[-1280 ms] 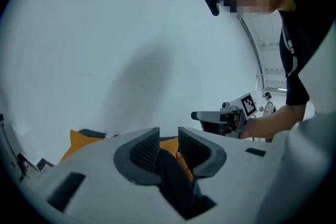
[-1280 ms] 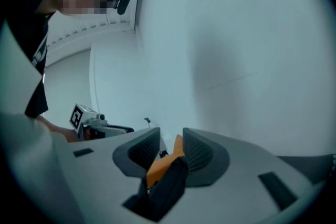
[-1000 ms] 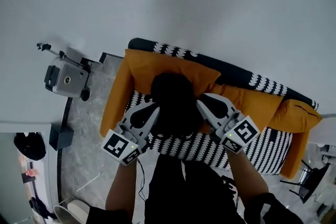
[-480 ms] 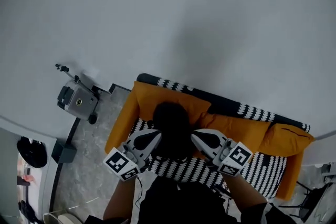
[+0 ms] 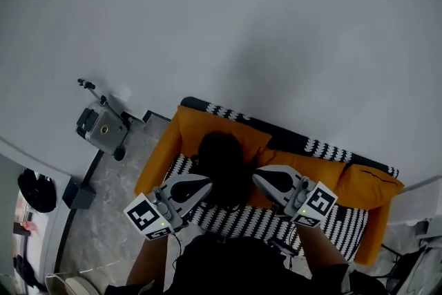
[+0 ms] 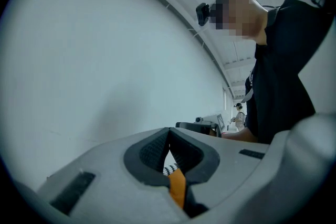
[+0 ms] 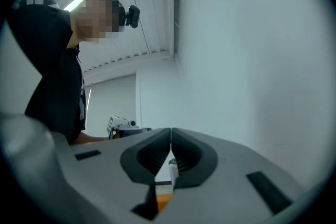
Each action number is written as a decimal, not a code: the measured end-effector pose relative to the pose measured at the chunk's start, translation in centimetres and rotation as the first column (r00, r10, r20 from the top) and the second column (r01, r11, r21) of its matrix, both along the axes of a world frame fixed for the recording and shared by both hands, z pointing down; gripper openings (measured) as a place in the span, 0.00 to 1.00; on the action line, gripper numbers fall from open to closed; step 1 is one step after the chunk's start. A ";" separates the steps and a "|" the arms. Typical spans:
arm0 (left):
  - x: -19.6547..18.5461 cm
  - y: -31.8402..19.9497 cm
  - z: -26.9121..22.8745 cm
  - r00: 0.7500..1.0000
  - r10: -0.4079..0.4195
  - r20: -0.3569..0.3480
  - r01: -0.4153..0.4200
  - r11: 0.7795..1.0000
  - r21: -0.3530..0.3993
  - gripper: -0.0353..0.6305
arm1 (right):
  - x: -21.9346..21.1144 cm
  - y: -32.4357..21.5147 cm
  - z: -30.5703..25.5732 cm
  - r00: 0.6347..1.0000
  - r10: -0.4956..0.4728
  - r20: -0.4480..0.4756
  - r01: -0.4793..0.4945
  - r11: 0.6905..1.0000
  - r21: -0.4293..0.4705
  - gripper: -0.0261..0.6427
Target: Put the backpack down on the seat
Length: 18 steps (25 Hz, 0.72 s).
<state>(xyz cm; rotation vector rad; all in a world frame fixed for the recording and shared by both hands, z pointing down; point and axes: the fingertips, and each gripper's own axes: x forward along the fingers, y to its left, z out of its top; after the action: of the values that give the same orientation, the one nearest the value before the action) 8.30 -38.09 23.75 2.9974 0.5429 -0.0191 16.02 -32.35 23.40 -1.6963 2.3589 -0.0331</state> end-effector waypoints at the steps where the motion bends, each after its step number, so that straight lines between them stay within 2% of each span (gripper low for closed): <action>1: -0.4 0.6 -0.4 1.000 0.019 -0.004 -0.019 1.000 -0.005 0.09 | -0.6 0.4 -0.2 1.000 -0.003 -0.010 0.003 1.000 -0.002 0.08; 6: -3.2 3.4 -1.0 0.993 0.114 -0.016 -0.113 0.993 0.023 0.09 | -4.6 2.9 -0.9 0.998 -0.011 -0.058 0.010 1.000 -0.019 0.08; 10: -6.8 5.8 -1.6 0.984 0.174 -0.022 -0.173 0.984 0.043 0.09 | -8.1 4.9 -1.4 0.999 0.026 -0.043 -0.027 0.999 -0.019 0.08; 18: -16.4 9.9 -2.2 0.980 0.199 -0.028 -0.198 0.980 0.029 0.09 | -16.4 9.4 -2.1 0.996 0.071 -0.044 -0.072 0.997 -0.017 0.08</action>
<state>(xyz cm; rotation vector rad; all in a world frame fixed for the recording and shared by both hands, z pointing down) -8.14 -28.17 21.55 2.9570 0.8495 -0.0446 -0.40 -22.96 21.28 -1.8069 2.3332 -0.0061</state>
